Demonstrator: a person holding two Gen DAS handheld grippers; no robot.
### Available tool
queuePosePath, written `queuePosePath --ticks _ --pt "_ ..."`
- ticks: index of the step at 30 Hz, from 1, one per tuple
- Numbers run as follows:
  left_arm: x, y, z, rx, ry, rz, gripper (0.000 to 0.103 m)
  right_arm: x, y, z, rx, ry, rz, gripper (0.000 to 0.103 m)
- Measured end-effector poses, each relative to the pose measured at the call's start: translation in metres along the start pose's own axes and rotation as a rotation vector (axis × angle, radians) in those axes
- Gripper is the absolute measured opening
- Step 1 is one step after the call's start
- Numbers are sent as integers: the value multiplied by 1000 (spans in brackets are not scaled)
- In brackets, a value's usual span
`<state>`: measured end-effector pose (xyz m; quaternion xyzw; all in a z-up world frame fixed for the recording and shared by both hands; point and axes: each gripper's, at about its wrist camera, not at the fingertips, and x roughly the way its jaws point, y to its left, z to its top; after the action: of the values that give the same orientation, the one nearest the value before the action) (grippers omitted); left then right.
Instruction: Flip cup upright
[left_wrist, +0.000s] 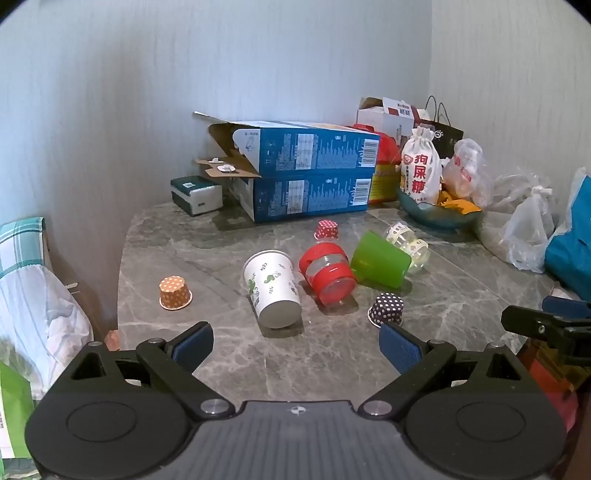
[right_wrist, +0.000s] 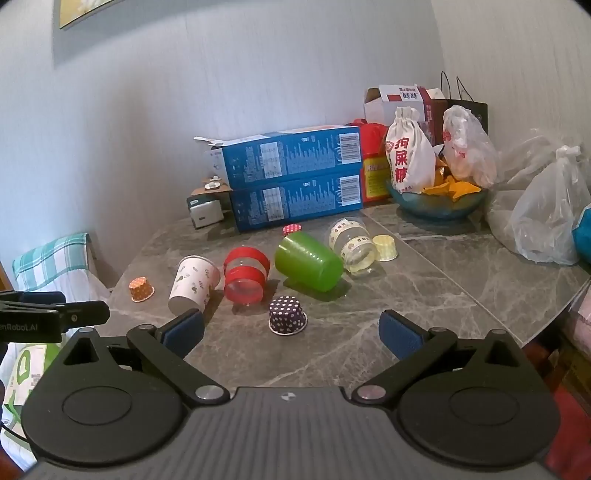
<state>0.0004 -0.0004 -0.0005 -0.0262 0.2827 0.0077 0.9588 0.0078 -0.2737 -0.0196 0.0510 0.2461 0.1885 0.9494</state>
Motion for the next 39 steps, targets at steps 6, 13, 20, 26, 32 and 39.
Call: queuePosePath --ticks 6,13,20,26,32,39 --pt "2 -4 -4 0 2 1 98 0 -1 -2 4 2 -1 102" --pt "3 -5 -6 0 9 -1 98 2 -2 -3 10 7 -1 102" --pt "6 -8 -5 3 21 0 98 4 -4 -3 14 15 4 102" --pt "7 -8 -6 6 16 1 98 4 -5 -4 15 16 4 102" --pt "7 -8 -5 11 33 4 98 4 -6 -4 27 18 6 102" --pt "8 -8 -6 11 18 3 98 7 -7 -4 28 26 10 102"
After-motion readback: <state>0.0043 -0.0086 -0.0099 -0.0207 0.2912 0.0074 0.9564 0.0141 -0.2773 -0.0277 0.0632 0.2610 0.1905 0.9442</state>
